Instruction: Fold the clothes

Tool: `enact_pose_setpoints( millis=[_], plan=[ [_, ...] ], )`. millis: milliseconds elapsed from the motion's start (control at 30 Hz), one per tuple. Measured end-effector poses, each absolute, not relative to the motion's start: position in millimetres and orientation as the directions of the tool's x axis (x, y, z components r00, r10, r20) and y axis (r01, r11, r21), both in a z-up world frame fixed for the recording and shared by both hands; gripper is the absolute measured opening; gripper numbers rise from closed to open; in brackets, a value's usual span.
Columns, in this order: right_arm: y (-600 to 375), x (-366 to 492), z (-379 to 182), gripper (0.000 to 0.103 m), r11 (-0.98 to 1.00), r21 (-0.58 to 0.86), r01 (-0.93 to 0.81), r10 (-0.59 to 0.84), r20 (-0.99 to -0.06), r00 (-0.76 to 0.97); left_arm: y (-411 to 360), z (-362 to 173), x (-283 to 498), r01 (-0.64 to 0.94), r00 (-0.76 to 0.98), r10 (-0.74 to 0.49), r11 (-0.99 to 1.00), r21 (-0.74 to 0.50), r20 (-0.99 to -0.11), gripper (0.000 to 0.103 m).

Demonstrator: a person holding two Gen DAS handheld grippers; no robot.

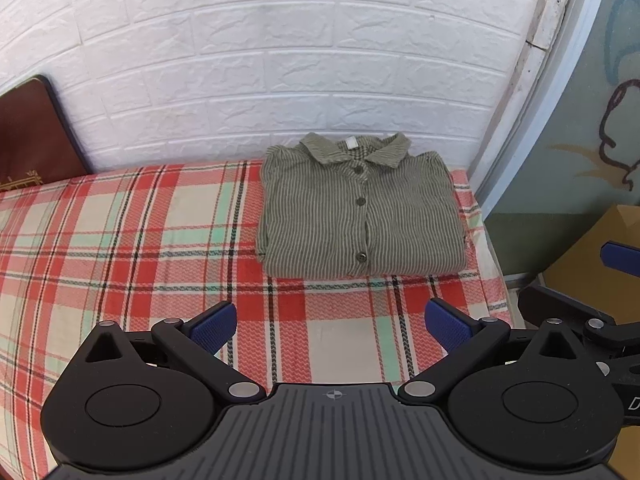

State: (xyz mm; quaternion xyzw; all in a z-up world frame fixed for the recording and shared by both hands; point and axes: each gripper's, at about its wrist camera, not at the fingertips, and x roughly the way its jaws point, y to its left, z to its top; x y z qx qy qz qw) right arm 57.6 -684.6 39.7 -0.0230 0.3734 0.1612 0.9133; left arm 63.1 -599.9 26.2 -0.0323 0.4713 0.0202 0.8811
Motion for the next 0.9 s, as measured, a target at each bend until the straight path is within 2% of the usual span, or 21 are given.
enact_pose_setpoints(
  millis=[300, 600, 900],
  plan=[
    [-698.2, 67.8, 32.3, 0.102, 0.949, 0.09, -0.303, 0.276, -0.701, 0.658, -615.6, 17.9, 72.7, -0.072, 0.544, 0.018, 0.997, -0.025, -0.839, 0.103],
    [-701.4, 73.9, 34.2, 0.102, 0.944, 0.107, -0.312, 0.295, -0.694, 0.656, -612.6, 18.0, 73.3, -0.108, 0.578, 0.0, 0.991, -0.076, -0.816, 0.103],
    [-698.3, 72.1, 34.9, 0.102, 0.945, 0.104, -0.311, 0.293, -0.695, 0.657, -613.1, 18.6, 74.4, -0.116, 0.567, 0.026, 0.992, -0.049, -0.823, 0.103]
  ],
)
